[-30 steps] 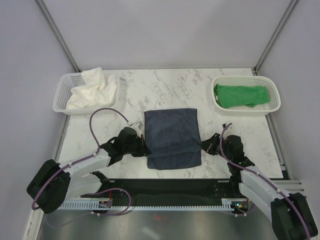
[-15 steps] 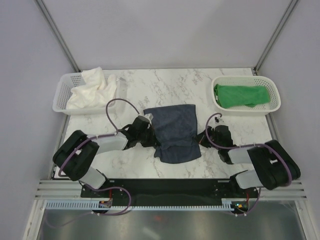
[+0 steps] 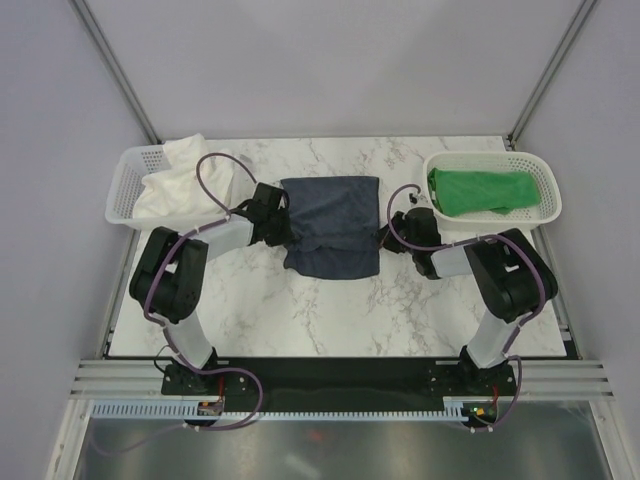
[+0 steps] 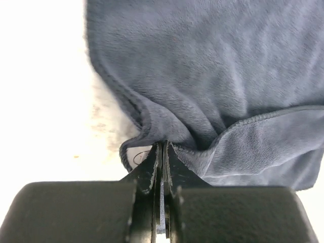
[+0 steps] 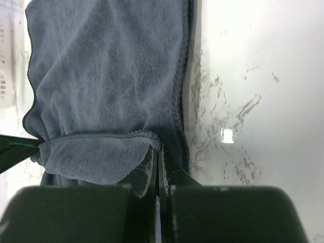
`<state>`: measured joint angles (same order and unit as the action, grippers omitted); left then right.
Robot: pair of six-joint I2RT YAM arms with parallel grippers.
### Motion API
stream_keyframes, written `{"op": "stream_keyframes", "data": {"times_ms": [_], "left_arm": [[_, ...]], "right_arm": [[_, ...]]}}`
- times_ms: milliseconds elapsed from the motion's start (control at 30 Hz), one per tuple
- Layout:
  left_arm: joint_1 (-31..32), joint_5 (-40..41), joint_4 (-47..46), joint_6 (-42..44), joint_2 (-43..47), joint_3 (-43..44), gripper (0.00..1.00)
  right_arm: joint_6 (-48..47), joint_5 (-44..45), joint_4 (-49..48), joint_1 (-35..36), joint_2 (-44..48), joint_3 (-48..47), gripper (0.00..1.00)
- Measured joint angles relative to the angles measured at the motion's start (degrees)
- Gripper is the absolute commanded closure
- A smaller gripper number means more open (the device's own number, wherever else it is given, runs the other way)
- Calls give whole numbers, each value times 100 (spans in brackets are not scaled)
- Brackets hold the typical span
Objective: Fold and stack the towels
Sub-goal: Fold the towel
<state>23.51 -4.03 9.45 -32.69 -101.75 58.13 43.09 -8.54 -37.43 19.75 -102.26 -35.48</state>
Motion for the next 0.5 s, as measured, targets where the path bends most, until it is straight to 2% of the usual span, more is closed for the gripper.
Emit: {"op": "stream_keyframes", "data": {"times_ms": [233,500], "left_arm": [[9,529,796,313,249,212,98],[39,551,1113,470,763,118,98]], "right_arm": [[-564,330,1263,2,935,-345,100],[-955,-68,1362,2,1381,-208,100]]}}
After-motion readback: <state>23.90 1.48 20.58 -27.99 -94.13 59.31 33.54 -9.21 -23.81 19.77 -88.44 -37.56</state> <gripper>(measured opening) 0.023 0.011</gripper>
